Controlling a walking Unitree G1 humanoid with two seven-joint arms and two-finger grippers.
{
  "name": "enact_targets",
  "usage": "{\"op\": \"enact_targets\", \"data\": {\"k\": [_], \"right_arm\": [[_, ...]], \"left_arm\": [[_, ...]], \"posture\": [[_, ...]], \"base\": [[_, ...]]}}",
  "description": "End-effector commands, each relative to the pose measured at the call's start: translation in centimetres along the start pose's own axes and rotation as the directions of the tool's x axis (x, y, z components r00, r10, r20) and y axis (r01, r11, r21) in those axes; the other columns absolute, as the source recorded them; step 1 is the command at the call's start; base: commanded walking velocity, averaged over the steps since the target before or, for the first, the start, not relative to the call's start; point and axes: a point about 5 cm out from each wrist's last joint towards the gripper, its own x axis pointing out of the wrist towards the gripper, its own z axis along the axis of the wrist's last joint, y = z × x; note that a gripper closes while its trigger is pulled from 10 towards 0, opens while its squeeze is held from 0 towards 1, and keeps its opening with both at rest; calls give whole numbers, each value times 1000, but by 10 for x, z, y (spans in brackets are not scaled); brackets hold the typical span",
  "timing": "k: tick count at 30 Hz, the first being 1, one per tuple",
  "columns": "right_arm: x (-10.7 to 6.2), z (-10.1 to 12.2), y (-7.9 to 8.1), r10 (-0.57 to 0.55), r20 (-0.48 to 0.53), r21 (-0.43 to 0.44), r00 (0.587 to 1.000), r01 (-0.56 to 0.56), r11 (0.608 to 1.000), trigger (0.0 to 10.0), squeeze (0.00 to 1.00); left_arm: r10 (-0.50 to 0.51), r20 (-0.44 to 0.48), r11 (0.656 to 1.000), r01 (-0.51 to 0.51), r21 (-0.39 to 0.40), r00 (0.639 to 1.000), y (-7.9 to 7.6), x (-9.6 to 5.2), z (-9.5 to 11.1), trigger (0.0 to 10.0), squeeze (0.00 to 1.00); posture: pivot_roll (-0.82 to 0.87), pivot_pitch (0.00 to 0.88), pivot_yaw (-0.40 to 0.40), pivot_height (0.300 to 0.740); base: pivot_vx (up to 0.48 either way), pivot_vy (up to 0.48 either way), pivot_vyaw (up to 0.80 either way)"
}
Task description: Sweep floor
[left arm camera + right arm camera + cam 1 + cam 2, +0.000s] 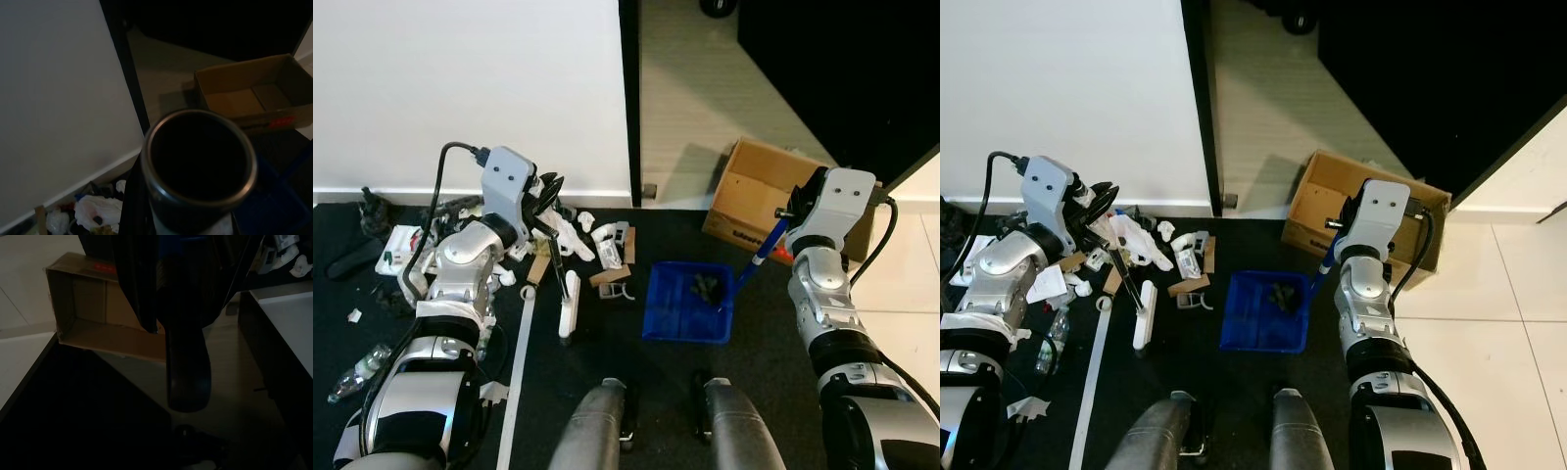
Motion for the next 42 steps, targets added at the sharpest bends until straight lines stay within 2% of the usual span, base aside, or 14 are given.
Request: {"op": "enact_targets", "data": {"k": [1, 8, 12, 15, 18, 22, 25, 29, 31, 34, 37, 40, 41, 42], "right_arm": [[-7, -13, -7, -26, -47, -29, 999, 25, 999, 10000, 0], [-8, -10, -4, -13, -42, -27, 999, 12, 1000, 10000, 0], [-16, -12, 4, 83, -59, 0, 995, -83, 997, 10000, 0], [-22, -16, 8, 132, -75, -7, 988, -133, 991, 10000, 0], [-24, -18, 8, 142, -80, -12, 987, -143, 990, 10000, 0], [-27, -20, 10, 156, -101, -14, 983, -158, 987, 10000, 0], [-26, -20, 11, 160, -108, -18, 981, -163, 986, 10000, 0], [-25, -18, 14, 172, -114, -16, 978, -175, 984, 10000, 0], [-24, -18, 15, 175, -117, -16, 978, -178, 984, 10000, 0], [-25, -18, 16, 179, -121, -14, 976, -182, 983, 10000, 0], [-25, -19, 17, 181, -125, -11, 975, -184, 983, 10000, 0], [-23, -19, 16, 178, -122, -4, 977, -179, 984, 10000, 0], [-23, -19, 16, 178, -122, -4, 977, -179, 984, 10000, 0], [-23, -18, 15, 176, -120, 2, 977, -177, 984, 10000, 0]], "left_arm": [[-17, 0, 999, 17, 37, 1000, -2, 4, 0, 10000, 0], [-26, 6, 999, 26, 27, 1000, -11, 18, 4, 10000, 0], [-125, 54, 992, 127, -27, 991, -43, 43, 13, 10000, 0], [-193, 93, 978, 198, -58, 977, -62, 53, 20, 10000, 0], [-222, 113, 970, 231, -72, 968, -70, 57, 23, 10000, 0], [-342, 242, 907, 386, -169, 908, -109, 74, 40, 10000, 0], [-372, 281, 880, 433, -198, 885, -122, 76, 45, 10000, 0], [-447, 397, 780, 567, -266, 802, -155, 78, 55, 10000, 0], [-467, 432, 749, 605, -270, 772, -165, 77, 59, 10000, 0], [-484, 471, 717, 643, -270, 737, -175, 76, 64, 10000, 0], [-465, 504, 720, 642, -262, 727, -176, 76, 72, 10000, 0], [-408, 537, 779, 588, -217, 738, -154, 76, 86, 10000, 0], [-408, 537, 779, 588, -217, 738, -154, 76, 86, 10000, 0], [-386, 548, 801, 564, -200, 742, -141, 74, 90, 10000, 0]], "posture": [[-117, 384, 66, 740], [-177, 402, 79, 740], [-243, 408, 100, 740], [-262, 403, 111, 740], [-265, 401, 112, 740], [-270, 392, 119, 740], [-269, 391, 119, 740], [-261, 385, 122, 740], [-258, 383, 122, 740], [-249, 376, 125, 740], [-231, 358, 133, 740], [-206, 334, 138, 740], [-206, 334, 138, 740], [-195, 324, 139, 740]], "base": [[0, 0, 0], [0, 0, 0], [0, 0, 0], [0, 0, 0], [0, 0, 0], [0, 0, 0], [0, 0, 0], [0, 0, 0], [0, 0, 0], [0, 0, 0], [0, 0, 0], [0, 0, 0], [0, 0, 0], [0, 0, 0]]}}
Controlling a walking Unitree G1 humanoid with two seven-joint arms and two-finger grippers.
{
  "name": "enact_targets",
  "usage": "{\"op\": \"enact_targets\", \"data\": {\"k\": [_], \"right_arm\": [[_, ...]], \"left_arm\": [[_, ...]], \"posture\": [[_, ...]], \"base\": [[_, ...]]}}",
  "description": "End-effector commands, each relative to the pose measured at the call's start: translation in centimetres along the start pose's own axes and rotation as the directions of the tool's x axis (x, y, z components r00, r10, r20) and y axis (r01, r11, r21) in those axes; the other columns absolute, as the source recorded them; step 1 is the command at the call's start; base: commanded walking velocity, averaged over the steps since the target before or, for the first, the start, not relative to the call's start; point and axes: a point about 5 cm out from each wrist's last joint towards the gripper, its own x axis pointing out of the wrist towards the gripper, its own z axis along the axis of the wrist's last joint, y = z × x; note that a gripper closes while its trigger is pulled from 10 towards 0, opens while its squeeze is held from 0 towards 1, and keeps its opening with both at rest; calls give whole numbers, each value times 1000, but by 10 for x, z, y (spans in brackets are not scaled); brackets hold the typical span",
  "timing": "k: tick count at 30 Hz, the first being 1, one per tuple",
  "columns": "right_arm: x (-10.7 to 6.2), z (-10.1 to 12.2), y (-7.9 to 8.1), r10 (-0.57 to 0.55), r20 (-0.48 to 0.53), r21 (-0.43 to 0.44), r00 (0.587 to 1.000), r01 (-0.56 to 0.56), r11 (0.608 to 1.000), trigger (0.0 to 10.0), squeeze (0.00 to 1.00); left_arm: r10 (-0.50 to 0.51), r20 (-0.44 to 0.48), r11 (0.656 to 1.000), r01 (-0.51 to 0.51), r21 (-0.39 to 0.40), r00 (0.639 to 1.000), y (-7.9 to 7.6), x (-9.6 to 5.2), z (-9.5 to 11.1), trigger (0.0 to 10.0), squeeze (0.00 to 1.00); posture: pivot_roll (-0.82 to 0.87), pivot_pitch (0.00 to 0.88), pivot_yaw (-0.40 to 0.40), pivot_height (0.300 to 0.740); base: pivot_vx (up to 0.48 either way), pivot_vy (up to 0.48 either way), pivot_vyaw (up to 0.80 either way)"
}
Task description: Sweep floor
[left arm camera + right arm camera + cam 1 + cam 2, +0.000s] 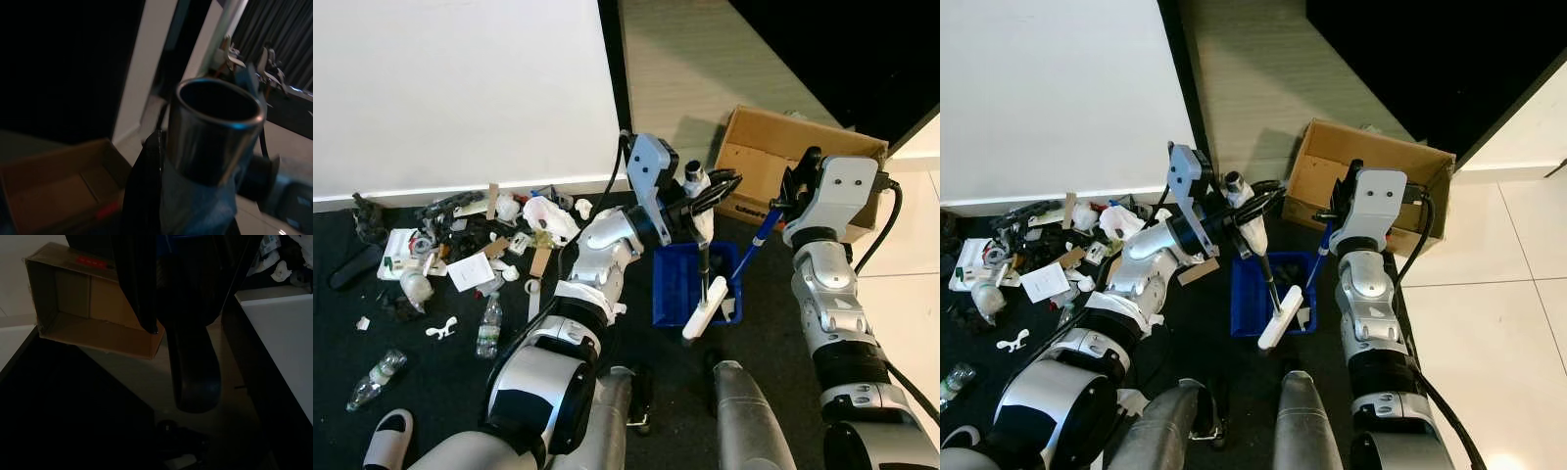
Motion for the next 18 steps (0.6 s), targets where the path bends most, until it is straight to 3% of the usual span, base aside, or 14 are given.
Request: {"op": "enact_targets", "data": {"k": [1, 5, 6, 7, 8, 9, 11, 14, 15, 16, 18], "right_arm": [[-14, -35, 0, 9, -167, 26, 986, -5, 1000, 10000, 0], [-13, -36, 0, 10, -170, 40, 985, -3, 999, 10000, 0], [-13, -37, -1, 10, -174, 50, 985, -2, 999, 10000, 0], [-13, -37, -1, 10, -174, 50, 985, -2, 999, 10000, 0], [-13, -39, -1, 12, -182, 57, 983, -1, 998, 10000, 0], [-13, -39, -1, 12, -182, 57, 983, -1, 998, 10000, 0], [-14, -44, 0, 21, -200, 64, 980, -8, 998, 10000, 0], [-14, -46, 1, 25, -207, 65, 978, -11, 998, 10000, 0], [-15, -48, 1, 30, -215, 66, 976, -16, 998, 10000, 0], [-15, -48, 1, 30, -215, 66, 976, -16, 998, 10000, 0], [-14, -51, 1, 37, -229, 75, 973, -21, 997, 10000, 0]], "left_arm": [[28, 64, 999, -30, 38, 998, 9, -6, 18, 10000, 0], [49, 52, 994, -54, 95, 997, 20, -18, 33, 10000, 0], [43, -14, 990, -41, 138, 999, 23, -30, 37, 10000, 0], [43, -14, 990, -41, 138, 999, 23, -30, 37, 10000, 0], [56, -75, 986, -44, 162, 996, 22, -44, 39, 10000, 0], [56, -75, 986, -44, 162, 996, 22, -44, 39, 10000, 0], [111, -148, 985, -89, 151, 983, 18, -70, 44, 10000, 0], [138, -161, 983, -116, 142, 977, 15, -78, 46, 10000, 0], [184, -184, 978, -161, 133, 965, 15, -87, 51, 10000, 0], [184, -184, 978, -161, 133, 965, 15, -87, 51, 10000, 0], [364, -200, 930, -341, 140, 910, 25, -105, 64, 10000, 0]], "posture": [[-184, 312, 139, 740], [-151, 284, 136, 740], [-133, 266, 137, 740], [-133, 266, 137, 740], [-119, 254, 134, 740], [-119, 254, 134, 740], [-84, 228, 126, 740], [-84, 228, 126, 740], [-62, 213, 123, 740], [-62, 213, 123, 740], [-13, 181, 117, 740]], "base": [[0, 0, 0], [0, 0, 0], [0, 0, 0], [0, 0, 0], [0, 0, 0], [0, 0, 0], [0, 0, 0], [0, 0, 0], [0, 0, 0], [0, 0, 0], [0, 0, 0]]}}
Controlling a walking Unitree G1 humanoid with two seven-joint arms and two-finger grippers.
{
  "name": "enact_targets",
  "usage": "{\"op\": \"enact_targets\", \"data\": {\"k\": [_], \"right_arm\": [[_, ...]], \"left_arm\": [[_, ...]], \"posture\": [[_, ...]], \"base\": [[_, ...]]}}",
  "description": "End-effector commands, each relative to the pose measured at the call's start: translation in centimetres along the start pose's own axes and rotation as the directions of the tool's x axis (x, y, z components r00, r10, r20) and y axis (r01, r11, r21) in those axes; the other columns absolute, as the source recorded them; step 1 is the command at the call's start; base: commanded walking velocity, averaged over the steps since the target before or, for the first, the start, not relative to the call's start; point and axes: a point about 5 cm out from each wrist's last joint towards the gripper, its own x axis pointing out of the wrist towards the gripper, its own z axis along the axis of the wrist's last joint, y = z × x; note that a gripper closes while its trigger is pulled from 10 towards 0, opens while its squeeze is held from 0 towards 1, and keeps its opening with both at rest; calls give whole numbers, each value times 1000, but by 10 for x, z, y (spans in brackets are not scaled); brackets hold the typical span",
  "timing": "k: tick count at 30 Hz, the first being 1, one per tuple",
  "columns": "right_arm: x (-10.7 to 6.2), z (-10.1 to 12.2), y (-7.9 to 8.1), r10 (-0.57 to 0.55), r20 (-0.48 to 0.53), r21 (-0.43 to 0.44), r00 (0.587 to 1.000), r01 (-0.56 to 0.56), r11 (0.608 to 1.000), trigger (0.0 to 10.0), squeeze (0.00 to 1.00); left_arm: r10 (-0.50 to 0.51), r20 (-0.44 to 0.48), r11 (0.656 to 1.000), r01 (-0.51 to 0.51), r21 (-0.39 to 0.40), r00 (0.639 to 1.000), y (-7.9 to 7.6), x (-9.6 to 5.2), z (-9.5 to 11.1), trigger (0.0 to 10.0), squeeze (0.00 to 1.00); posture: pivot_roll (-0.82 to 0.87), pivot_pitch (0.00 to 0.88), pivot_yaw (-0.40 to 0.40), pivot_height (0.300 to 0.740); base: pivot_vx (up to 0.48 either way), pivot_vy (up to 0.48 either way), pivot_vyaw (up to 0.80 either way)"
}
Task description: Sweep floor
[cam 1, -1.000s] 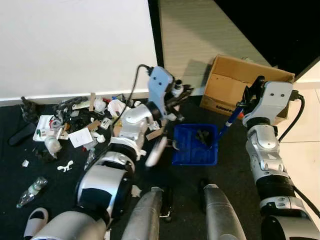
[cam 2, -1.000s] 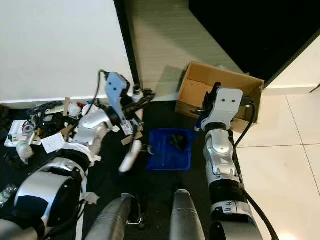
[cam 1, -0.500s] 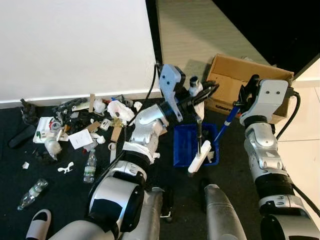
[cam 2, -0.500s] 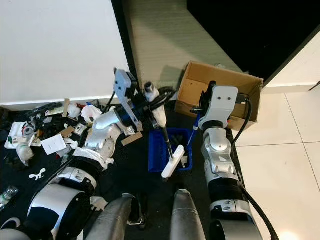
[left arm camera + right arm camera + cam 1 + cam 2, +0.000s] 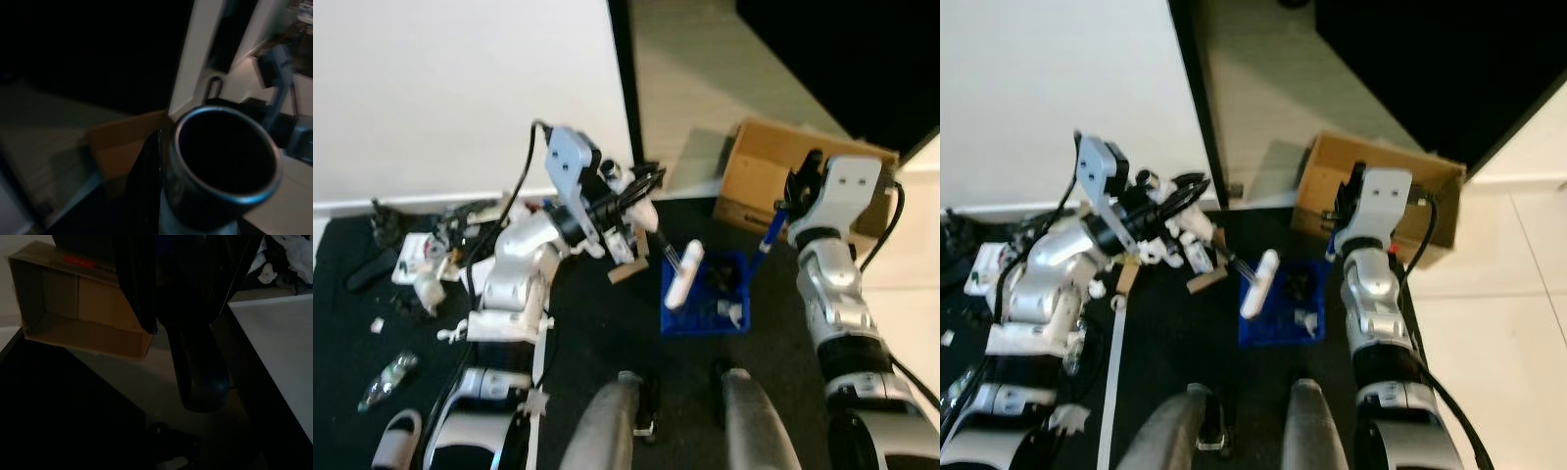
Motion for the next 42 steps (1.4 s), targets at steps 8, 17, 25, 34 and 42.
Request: {"op": "enact_targets", "data": {"k": [8, 17, 25, 34, 42], "right_arm": [[-9, -32, 3, 42, -157, 77, 987, -30, 997, 10000, 0], [2, 2, -3, 102, -70, 96, 992, -95, 991, 10000, 0], [11, 19, -17, 31, -86, 122, 996, -21, 992, 10000, 0], [19, 45, -36, -65, -54, 176, 996, 73, 982, 10000, 0], [20, 65, -58, -188, -21, 308, 982, 185, 933, 10000, 0]], "left_arm": [[553, -132, 831, -556, 18, 823, 49, -46, 2, 10000, 0], [742, -65, 659, -707, 259, 668, 60, -68, 8, 10000, 0], [750, -65, 659, -737, 150, 658, 49, -68, -6, 10000, 0], [770, -80, 636, -751, 177, 633, 48, -63, -15, 10000, 0], [768, -98, 640, -749, 173, 633, 45, -60, -22, 10000, 0]], "posture": [[14, 141, 110, 740], [11, 69, 85, 740], [-8, 55, 75, 740], [-24, 36, 65, 740], [-25, 37, 65, 740]], "base": [[0, 0, 0], [0, 0, 0], [0, 0, 0], [0, 0, 0], [0, 0, 0]]}}
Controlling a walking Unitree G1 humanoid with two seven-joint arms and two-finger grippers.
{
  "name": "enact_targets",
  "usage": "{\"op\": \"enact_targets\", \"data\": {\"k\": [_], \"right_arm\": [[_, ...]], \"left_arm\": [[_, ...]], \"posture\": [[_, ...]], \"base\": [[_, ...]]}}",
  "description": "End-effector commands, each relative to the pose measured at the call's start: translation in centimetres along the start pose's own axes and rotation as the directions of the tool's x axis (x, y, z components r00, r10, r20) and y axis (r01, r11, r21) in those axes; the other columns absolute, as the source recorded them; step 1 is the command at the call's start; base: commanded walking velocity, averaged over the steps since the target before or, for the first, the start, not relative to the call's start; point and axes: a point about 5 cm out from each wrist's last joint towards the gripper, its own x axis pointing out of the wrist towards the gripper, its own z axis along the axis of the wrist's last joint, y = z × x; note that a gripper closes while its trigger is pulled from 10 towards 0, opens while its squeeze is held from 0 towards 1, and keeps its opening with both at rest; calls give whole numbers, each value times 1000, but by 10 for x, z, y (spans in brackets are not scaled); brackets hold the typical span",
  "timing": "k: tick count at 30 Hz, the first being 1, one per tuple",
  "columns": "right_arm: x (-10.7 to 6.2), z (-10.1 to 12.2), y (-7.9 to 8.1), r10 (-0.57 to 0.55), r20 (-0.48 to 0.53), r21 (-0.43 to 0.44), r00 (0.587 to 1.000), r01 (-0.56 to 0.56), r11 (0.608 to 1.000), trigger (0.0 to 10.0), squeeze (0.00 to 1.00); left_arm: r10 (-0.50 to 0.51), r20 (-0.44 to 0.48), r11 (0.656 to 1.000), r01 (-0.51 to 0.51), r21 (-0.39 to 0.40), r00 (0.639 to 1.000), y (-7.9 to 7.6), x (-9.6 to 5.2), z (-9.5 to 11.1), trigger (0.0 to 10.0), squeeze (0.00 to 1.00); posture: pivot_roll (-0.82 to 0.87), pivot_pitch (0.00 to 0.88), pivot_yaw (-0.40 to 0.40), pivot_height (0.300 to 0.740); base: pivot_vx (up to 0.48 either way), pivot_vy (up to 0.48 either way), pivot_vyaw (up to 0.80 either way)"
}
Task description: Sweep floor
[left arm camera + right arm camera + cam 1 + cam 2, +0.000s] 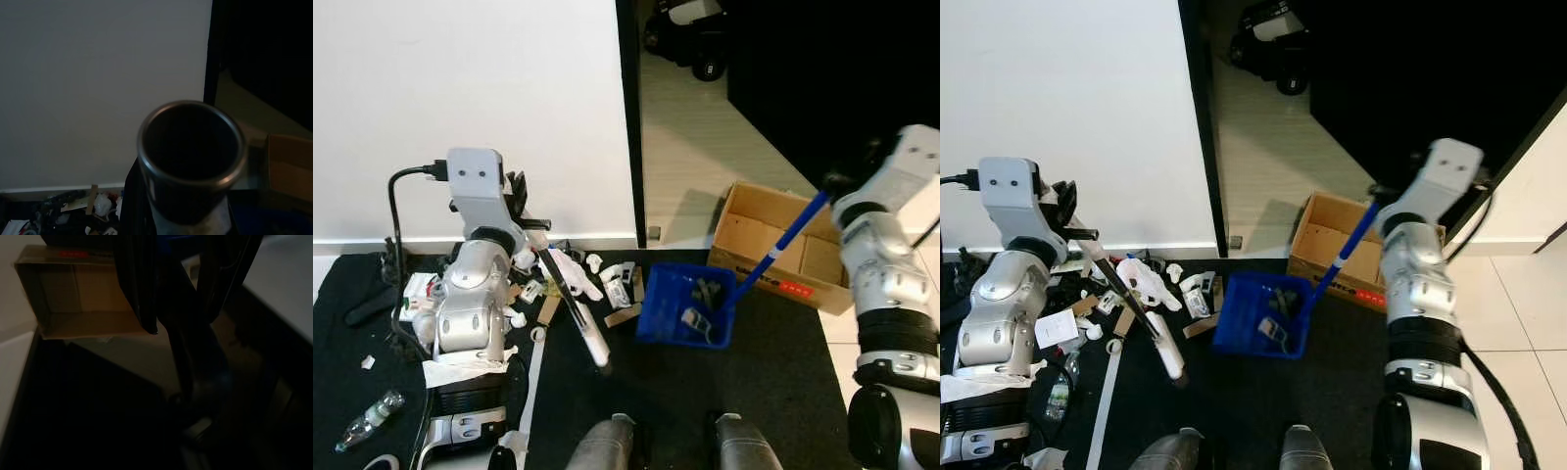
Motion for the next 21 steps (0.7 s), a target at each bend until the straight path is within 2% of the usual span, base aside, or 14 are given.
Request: {"op": "enact_targets", "data": {"k": [1, 6, 10, 13, 21], "right_arm": [[1, 19, 4, 8, 67, 65, 998, -12, 998, 10000, 0], [0, 31, 0, 20, 106, 34, 994, -23, 999, 10000, 0], [-1, 37, 1, 33, 126, 11, 992, -35, 999, 10000, 0], [-1, 39, 3, 38, 133, 15, 990, -40, 999, 10000, 0], [-1, 40, 7, 49, 135, 30, 990, -53, 998, 10000, 0]], "left_arm": [[6, 18, 1000, -6, 12, 1000, -3, -1, 1, 10000, 0], [-20, -19, 1000, 20, 6, 1000, -15, -3, -7, 10000, 0], [-42, 3, 999, 42, 18, 999, -22, -2, -5, 10000, 0], [-45, 21, 999, 45, -2, 999, -25, -1, -3, 10000, 0], [-40, 22, 999, 41, -13, 999, -27, 0, -3, 10000, 0]], "posture": [[-28, 39, 68, 740], [-32, 42, 68, 740], [-36, 41, 63, 740], [-35, 40, 61, 740], [-33, 40, 57, 740]], "base": [[0, 0, 0], [0, 0, 0], [0, 0, 0], [0, 0, 0], [0, 0, -752]]}}
